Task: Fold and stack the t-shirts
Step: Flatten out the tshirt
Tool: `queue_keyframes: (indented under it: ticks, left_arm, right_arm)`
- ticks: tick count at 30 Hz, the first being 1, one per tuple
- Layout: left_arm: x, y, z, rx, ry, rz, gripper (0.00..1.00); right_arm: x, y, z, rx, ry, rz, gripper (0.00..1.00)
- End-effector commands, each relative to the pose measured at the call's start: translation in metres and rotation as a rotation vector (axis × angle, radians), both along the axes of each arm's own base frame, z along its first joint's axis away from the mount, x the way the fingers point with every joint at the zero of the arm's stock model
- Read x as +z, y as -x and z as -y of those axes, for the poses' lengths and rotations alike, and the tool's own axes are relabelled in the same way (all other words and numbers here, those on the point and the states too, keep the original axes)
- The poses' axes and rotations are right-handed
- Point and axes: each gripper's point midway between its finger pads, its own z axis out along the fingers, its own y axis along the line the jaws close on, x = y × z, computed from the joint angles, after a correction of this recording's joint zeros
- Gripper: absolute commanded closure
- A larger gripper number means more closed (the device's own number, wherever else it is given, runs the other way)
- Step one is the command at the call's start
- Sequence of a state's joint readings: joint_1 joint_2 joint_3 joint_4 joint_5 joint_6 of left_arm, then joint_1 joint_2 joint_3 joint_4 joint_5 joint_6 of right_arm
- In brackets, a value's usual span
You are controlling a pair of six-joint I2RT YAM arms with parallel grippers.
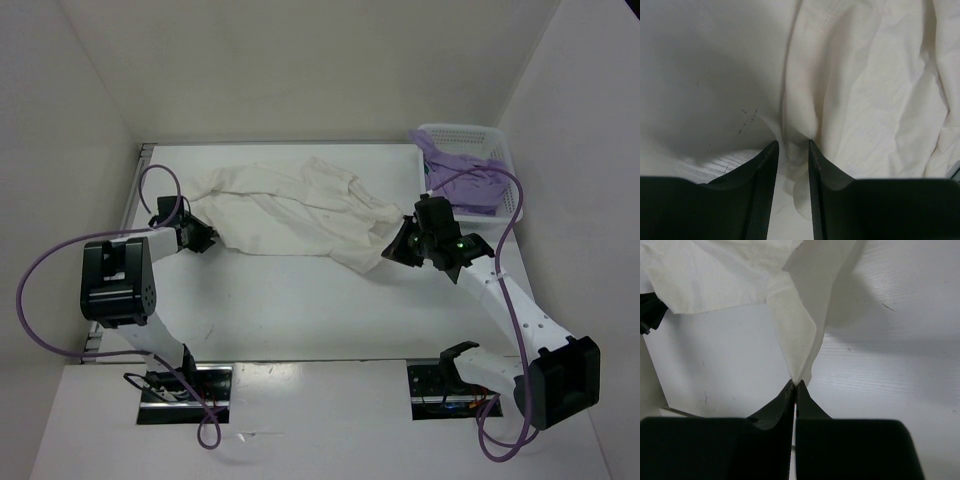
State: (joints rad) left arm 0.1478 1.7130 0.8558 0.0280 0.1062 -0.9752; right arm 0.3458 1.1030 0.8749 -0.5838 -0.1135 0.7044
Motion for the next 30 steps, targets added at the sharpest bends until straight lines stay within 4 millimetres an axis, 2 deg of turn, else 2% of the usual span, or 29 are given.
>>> queue_keyframes:
  ticks: [1,4,5,9,10,14,15,16,17,18,19,20,21,23,25,26,27,28,29,30]
  left_arm:
    - [-0.019,0.007,0.002,0.003,0.012,-0.063,0.63]
    - [-0.023,0.003,0.003,-0.024,0.007,-0.087,0.76]
    - [-0.023,0.003,0.003,-0.024,0.007,-0.087,0.84]
    - [-0.014,0.002,0.000,-0.028,-0.011,-0.078,1.00]
    - [-0.010,0.004,-0.002,-0.045,-0.040,-0.074,1.00]
    - [0.023,0.015,-0.019,-0.065,-0.102,-0.038,1.00]
    - [0.022,0.028,-0.025,-0.056,-0.104,-0.066,1.00]
    - [0.036,0.047,-0.032,-0.052,-0.137,-0.058,1.00]
    - [0.033,0.053,-0.031,-0.054,-0.131,-0.083,1.00]
    - [0.041,0.064,-0.036,-0.043,-0.151,-0.077,1.00]
    - [0.040,0.078,-0.035,-0.039,-0.151,-0.114,1.00]
    - [0.045,0.084,-0.036,-0.042,-0.170,-0.118,1.00]
    - [0.056,0.097,-0.044,-0.015,-0.207,-0.121,1.00]
    - [0.063,0.108,-0.052,-0.018,-0.250,-0.143,0.99]
    - [0.072,0.119,-0.061,0.020,-0.282,-0.146,0.93]
    - [0.074,0.118,-0.059,0.014,-0.275,-0.126,0.71]
    - [0.074,0.117,-0.057,0.008,-0.267,-0.122,0.71]
    - [0.073,0.117,-0.059,0.037,-0.253,-0.120,0.49]
    - [0.065,0.120,-0.058,0.035,-0.223,-0.132,0.37]
    - [0.059,0.121,-0.058,0.047,-0.202,-0.143,0.34]
  right_arm:
    - [0.016,-0.012,-0.003,0.011,-0.015,0.068,0.99]
    - [0.020,-0.014,-0.003,0.011,-0.018,0.078,0.99]
    - [0.020,-0.014,-0.003,0.011,-0.018,0.078,0.99]
    - [0.024,-0.016,-0.004,0.011,-0.021,0.086,0.99]
    - [0.024,-0.016,-0.004,0.011,-0.021,0.086,0.99]
    - [0.024,-0.016,-0.004,0.011,-0.021,0.086,0.98]
    - [0.024,-0.016,-0.004,0.011,-0.021,0.086,0.98]
    - [0.023,-0.012,-0.002,0.011,-0.018,0.076,0.98]
    - [0.023,-0.012,-0.002,0.011,-0.018,0.076,0.98]
    - [0.018,-0.008,-0.001,0.011,-0.011,0.058,0.98]
    - [0.017,-0.005,-0.002,0.017,-0.017,0.055,0.98]
    - [0.017,-0.005,-0.002,0.017,-0.017,0.055,0.98]
    - [0.014,-0.001,-0.002,0.024,-0.020,0.043,0.98]
    - [0.004,0.006,-0.001,0.031,-0.017,0.010,0.98]
    - [0.001,0.009,-0.003,0.039,-0.022,-0.003,0.98]
    - [0.001,0.011,-0.005,0.050,-0.032,-0.007,0.98]
    - [0.001,0.011,-0.005,0.050,-0.033,-0.007,0.98]
    - [0.000,0.013,-0.006,0.058,-0.038,-0.018,0.98]
    - [0.000,0.014,-0.006,0.065,-0.033,-0.015,0.98]
    - [0.000,0.014,-0.006,0.065,-0.033,-0.015,0.98]
